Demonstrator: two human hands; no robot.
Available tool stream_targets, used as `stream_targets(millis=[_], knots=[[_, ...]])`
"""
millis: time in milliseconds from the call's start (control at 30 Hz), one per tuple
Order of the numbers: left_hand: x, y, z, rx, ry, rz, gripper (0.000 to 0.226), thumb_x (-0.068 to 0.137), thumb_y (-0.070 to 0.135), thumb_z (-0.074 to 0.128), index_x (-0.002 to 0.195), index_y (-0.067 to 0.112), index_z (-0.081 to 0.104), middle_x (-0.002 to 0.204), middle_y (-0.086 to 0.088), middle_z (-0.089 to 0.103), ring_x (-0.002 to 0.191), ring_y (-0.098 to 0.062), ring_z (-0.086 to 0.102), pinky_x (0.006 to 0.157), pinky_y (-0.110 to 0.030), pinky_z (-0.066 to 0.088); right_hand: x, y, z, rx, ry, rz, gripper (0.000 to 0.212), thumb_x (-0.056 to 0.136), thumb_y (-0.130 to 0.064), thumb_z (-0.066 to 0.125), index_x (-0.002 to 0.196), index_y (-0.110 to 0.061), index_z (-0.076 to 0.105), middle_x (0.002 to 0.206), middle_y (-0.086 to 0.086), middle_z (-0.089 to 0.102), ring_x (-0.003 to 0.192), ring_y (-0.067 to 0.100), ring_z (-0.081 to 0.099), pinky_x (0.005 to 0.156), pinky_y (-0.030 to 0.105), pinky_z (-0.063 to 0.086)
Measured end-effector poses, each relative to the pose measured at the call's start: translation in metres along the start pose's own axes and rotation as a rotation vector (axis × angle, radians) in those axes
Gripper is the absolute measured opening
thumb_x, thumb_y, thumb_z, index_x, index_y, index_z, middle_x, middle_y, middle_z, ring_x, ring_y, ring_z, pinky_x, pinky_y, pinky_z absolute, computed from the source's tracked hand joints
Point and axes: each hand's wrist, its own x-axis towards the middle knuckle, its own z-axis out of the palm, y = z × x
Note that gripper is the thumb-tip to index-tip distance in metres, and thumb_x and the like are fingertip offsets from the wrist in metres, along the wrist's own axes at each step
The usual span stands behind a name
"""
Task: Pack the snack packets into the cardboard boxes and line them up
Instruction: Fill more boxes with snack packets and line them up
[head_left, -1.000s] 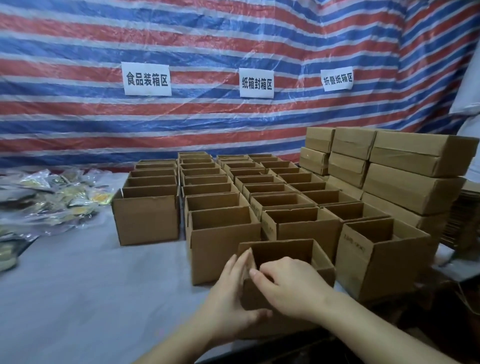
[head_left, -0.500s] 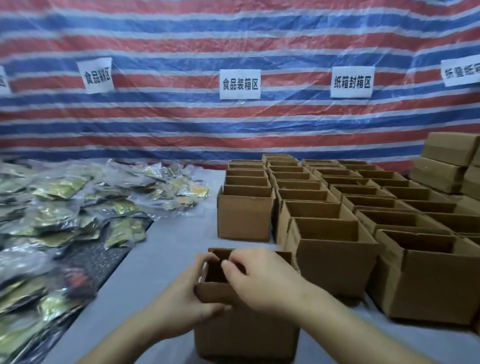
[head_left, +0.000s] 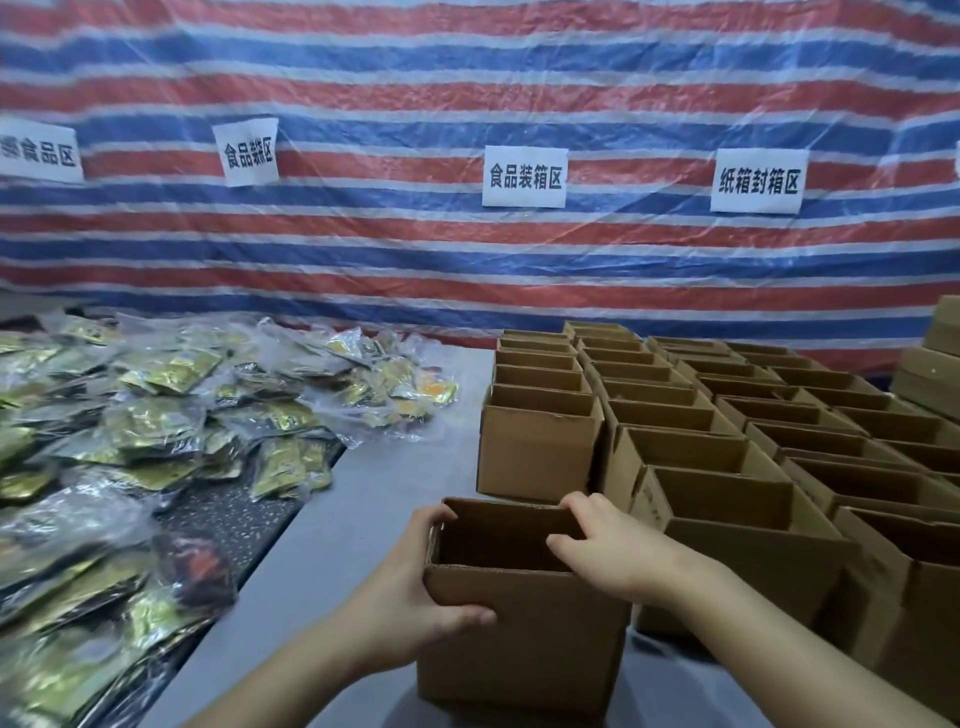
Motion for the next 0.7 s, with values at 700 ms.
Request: stream_targets(millis=[700], knots=[[0.177,-0.199,-0.170,0.637,0.477,-0.834,0.080,0.073,0.056,0.064,0.131,0.005,0.043,0.131,-0.022,0.054,0.119,-0.042,0.053,0.100,-0.048,0.046,0.017,-0.017,0.000,-0.247,0.018,-0.148,0.047,0.091,-0.079,0.019,0.100,-0.039,0.043,0.096,-0.011,0.051,0.088,0.006,0.049,0.071,0.032,0.041]])
